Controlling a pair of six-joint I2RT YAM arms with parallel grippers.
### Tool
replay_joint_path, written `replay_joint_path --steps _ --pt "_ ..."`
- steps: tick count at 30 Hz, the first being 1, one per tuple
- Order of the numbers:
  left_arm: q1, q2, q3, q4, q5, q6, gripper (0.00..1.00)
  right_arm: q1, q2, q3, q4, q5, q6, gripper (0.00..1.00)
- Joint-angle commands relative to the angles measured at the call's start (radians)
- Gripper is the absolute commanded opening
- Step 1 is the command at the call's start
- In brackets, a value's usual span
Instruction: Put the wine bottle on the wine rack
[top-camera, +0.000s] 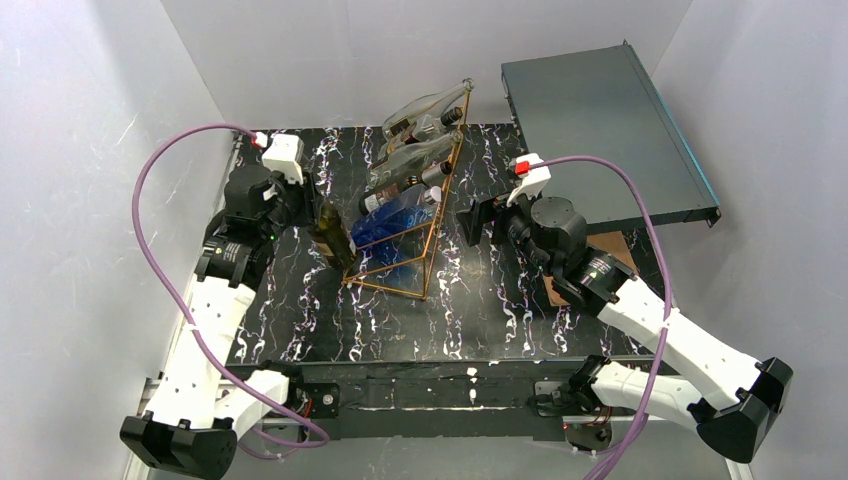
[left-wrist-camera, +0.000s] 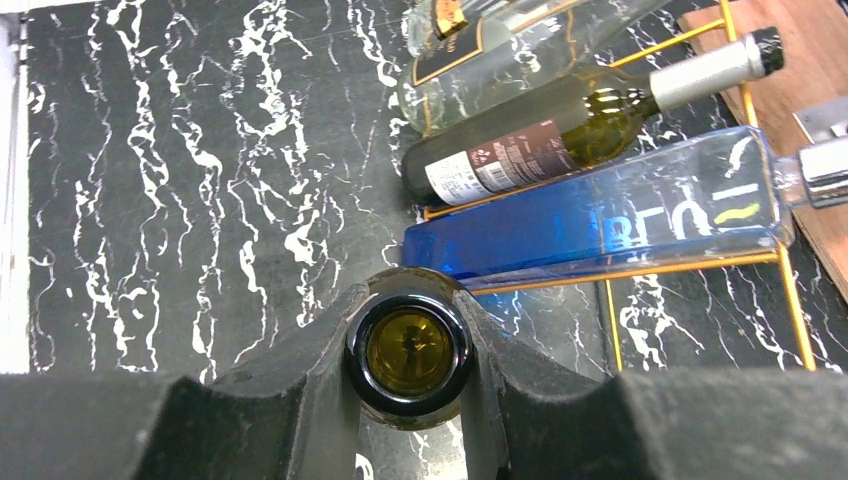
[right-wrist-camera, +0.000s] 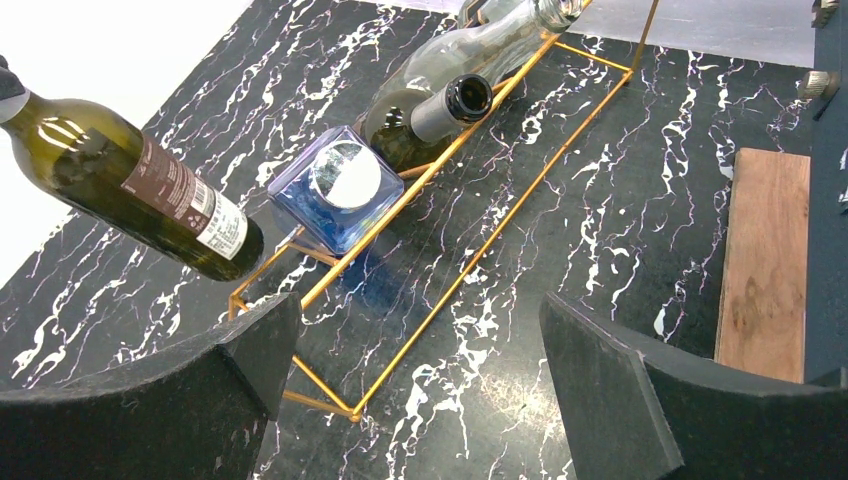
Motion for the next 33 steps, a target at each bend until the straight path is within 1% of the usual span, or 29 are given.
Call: replay_joint_path --steps 1,9,14,18,23,27,31,33 --pt "-0.024 -0.028 0.016 0.104 0.044 0.016 0.0 0.002 -0.005 0.014 0.029 0.004 -0.005 0.98" --pt "-0.088 -0.016 -0.014 0.123 0.038 0.063 0.0 0.002 -0.004 0.005 0.037 -0.007 0.006 0.98" --pt "-0.195 0.008 -0.032 0.123 -0.042 0.164 0.0 0.002 -0.004 -0.003 0.039 -0.01 0.01 0.98" --pt "-0.307 0.05 -0.036 0.121 -0.171 0.247 0.0 0.002 -0.006 -0.01 0.042 -0.018 0.014 0.98" --pt "-0.378 0.099 -0.034 0.119 -0.242 0.293 0.0 0.002 -0.009 -0.01 0.037 -0.018 0.013 0.98" --pt "-0.421 0.126 -0.035 0.117 -0.244 0.318 0.0 0.002 -0.013 -0.011 0.034 -0.013 0.011 0.98" --pt "-0.448 0.166 -0.023 0.093 -0.195 0.328 0.0 0.002 -0.009 -0.015 0.034 -0.016 0.011 0.98" --pt "-0.462 0.192 -0.012 0.075 -0.194 0.333 0.0 0.002 -0.009 -0.015 0.033 -0.016 0.01 0.98"
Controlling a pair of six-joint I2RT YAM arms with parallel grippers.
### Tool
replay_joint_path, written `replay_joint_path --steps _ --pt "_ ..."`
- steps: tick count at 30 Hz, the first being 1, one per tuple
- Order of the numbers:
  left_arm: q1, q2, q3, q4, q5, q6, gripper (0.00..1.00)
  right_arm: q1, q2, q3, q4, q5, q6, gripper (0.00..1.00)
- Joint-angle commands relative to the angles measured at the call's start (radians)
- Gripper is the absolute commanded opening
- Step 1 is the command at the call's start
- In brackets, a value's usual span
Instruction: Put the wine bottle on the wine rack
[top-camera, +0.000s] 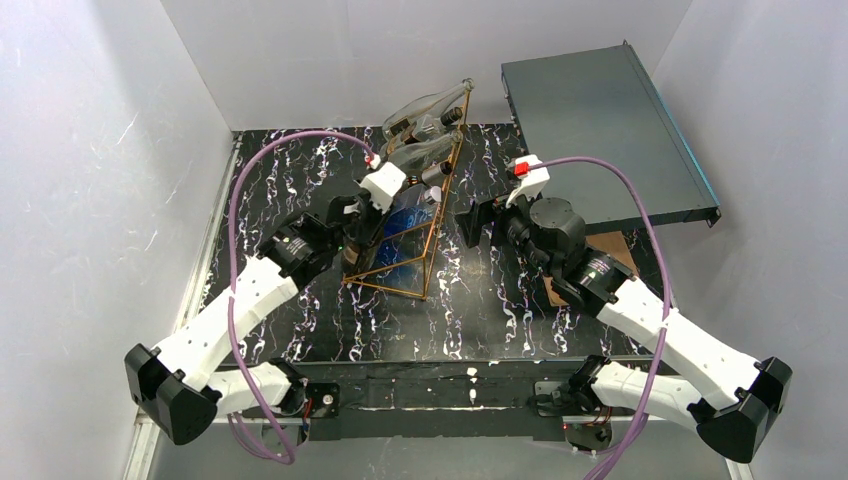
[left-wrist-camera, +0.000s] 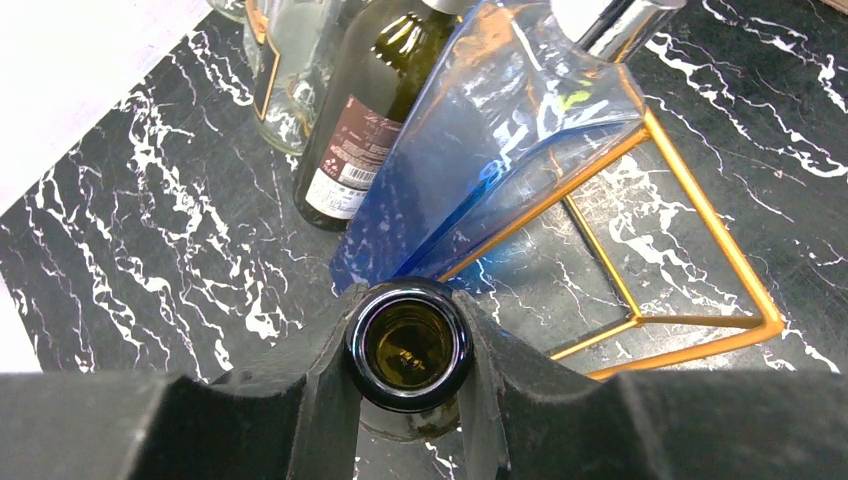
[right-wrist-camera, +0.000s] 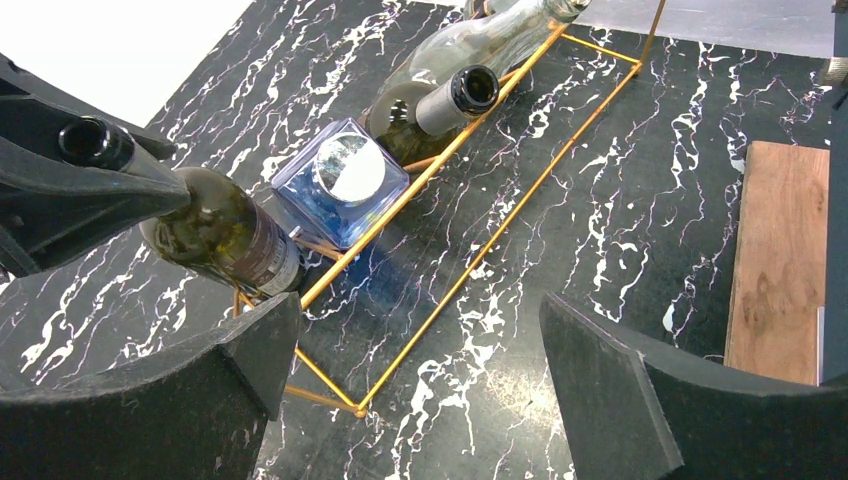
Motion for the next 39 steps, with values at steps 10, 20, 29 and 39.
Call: replay_joint_path --steps 10,20,29,39 --pt "-0.034 0.063 -0.018 -0.045 0.126 0.066 0.0 0.002 -0.019 -0.019 0.012 0.009 -0.015 0.98" --pt "-0.035 0.129 -0.001 -0.054 0.247 -0.036 0.03 0.002 -0.02 -0.034 0.017 -0.006 -0.001 0.98" --pt "-0.037 0.141 -0.016 -0.057 0.279 -0.066 0.13 0.002 -0.022 -0.043 0.018 -0.012 0.006 0.98" --pt "-0.039 0.116 -0.047 -0.067 0.375 -0.063 0.26 0.002 -0.016 -0.054 0.03 -0.025 0.015 0.98"
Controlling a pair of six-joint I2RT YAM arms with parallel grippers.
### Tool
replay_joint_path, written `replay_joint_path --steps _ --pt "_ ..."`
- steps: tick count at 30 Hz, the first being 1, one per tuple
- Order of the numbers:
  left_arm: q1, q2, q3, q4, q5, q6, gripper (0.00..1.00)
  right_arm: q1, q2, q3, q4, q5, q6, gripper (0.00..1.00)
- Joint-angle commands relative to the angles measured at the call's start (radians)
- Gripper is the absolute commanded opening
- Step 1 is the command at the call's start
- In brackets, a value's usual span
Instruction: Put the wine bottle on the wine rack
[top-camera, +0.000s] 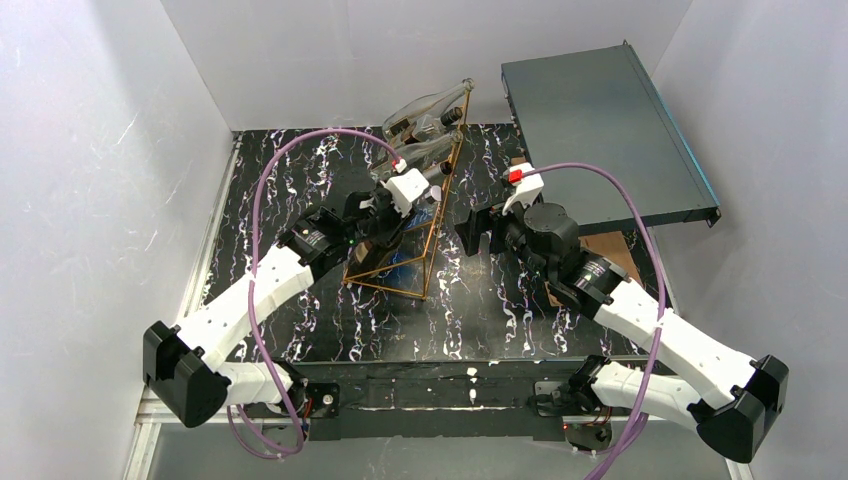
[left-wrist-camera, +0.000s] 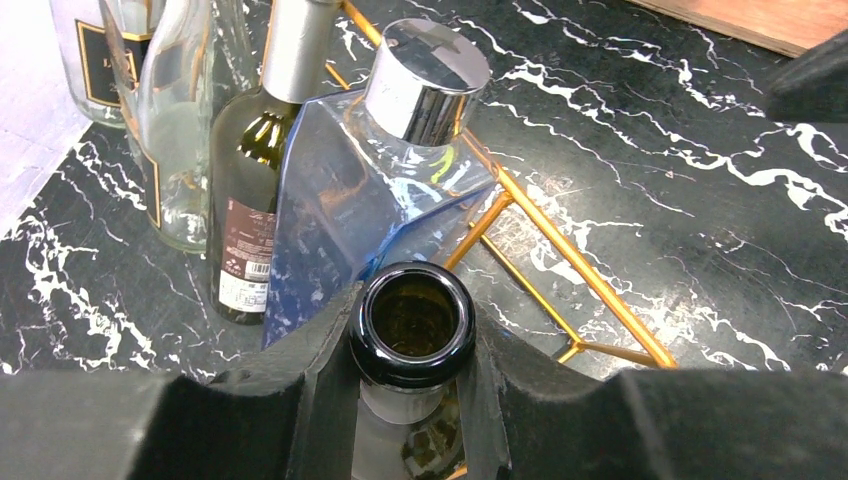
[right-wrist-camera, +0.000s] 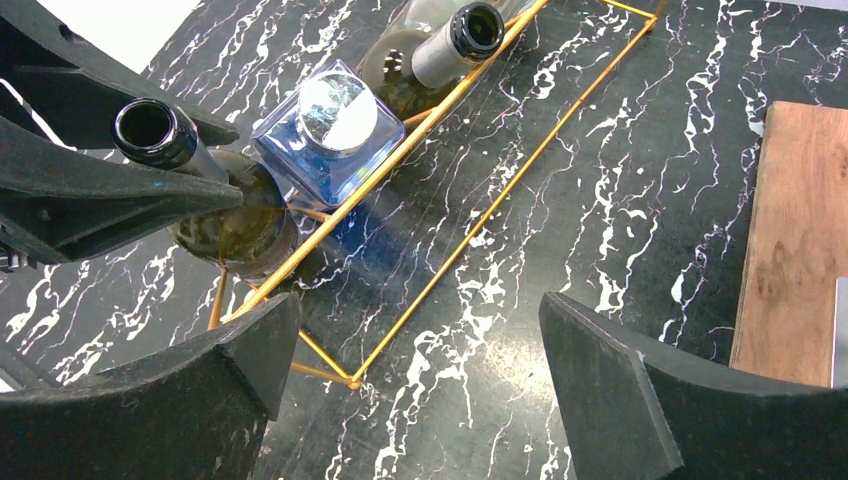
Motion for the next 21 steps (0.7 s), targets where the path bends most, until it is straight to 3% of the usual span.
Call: replay_joint_path --steps 1,9,21 --pt "-0.008 0.004 -0.049 -0.175 0.148 -0.124 0.28 0.002 -0.015 -0.007 0.045 -0.006 0.007 0.98" --pt "-0.008 0.039 -0.033 -0.202 0.195 -0.118 0.39 0.001 -0.013 -0.008 0.048 -0.014 0.013 0.98" --pt "-0.008 0.069 -0.045 -0.217 0.217 -0.122 0.4 0.003 0.002 -0.049 0.143 -0.113 0.109 0.99"
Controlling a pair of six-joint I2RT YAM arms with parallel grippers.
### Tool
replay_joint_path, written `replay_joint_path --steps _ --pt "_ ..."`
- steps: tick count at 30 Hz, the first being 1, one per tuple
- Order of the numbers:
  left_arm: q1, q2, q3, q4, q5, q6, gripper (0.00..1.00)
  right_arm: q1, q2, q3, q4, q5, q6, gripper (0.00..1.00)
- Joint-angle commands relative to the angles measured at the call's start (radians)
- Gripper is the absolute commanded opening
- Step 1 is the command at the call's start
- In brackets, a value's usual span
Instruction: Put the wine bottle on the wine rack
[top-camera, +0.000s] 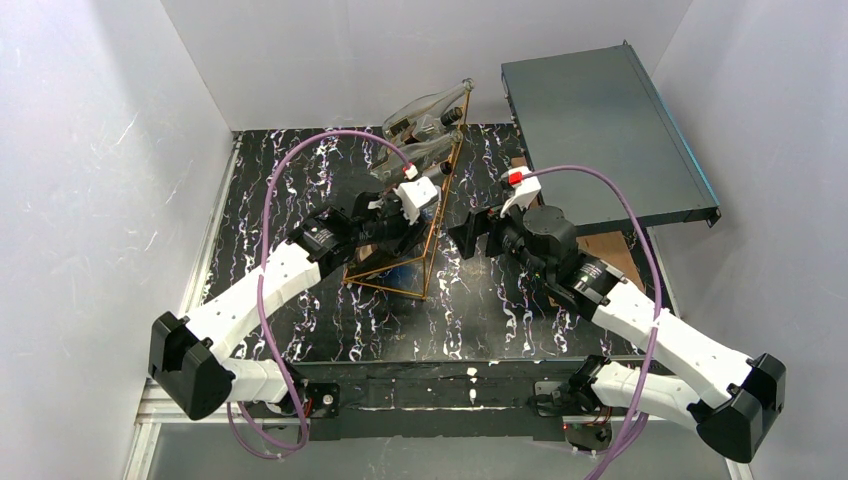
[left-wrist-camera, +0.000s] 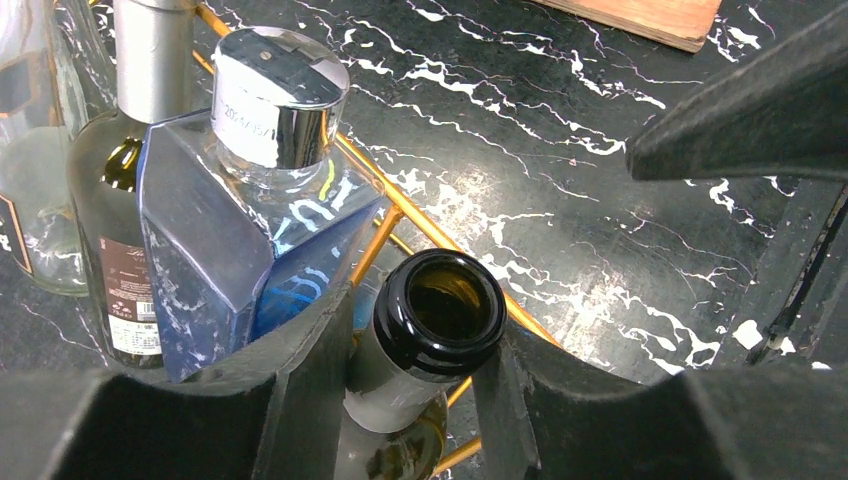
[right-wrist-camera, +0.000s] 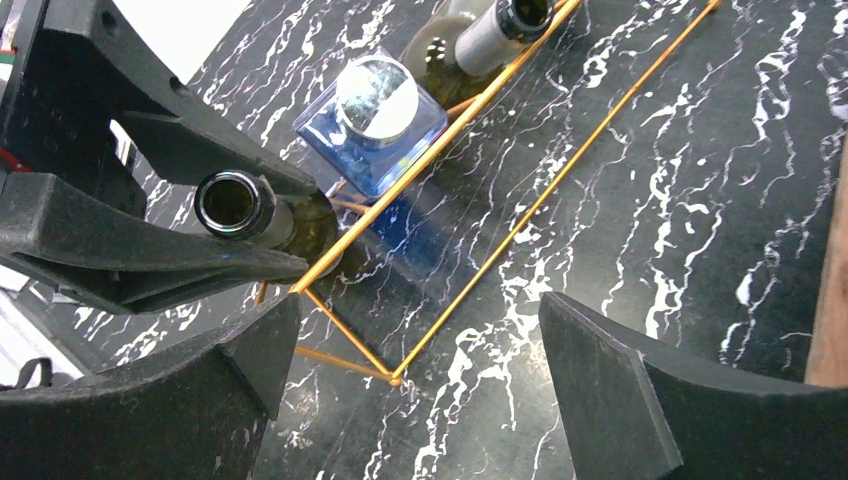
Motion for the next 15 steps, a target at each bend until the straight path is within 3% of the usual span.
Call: replay_joint_path --steps 1,10,15 --pt "-0.001 0.033 -0.043 -0.206 0.05 -0.095 0.4 0.003 0.006 -0.023 0.107 -0.062 0.06 0.98" --pt "-0.003 0.014 -0.078 -0.207 0.038 -0.101 0.47 0.002 0.004 -0.022 0.099 -0.05 0.058 0.98" --pt "-0.002 0.012 -0.055 -0.214 0.024 -0.108 0.57 0.002 0.009 -0.019 0.096 -0.054 0.058 0.98"
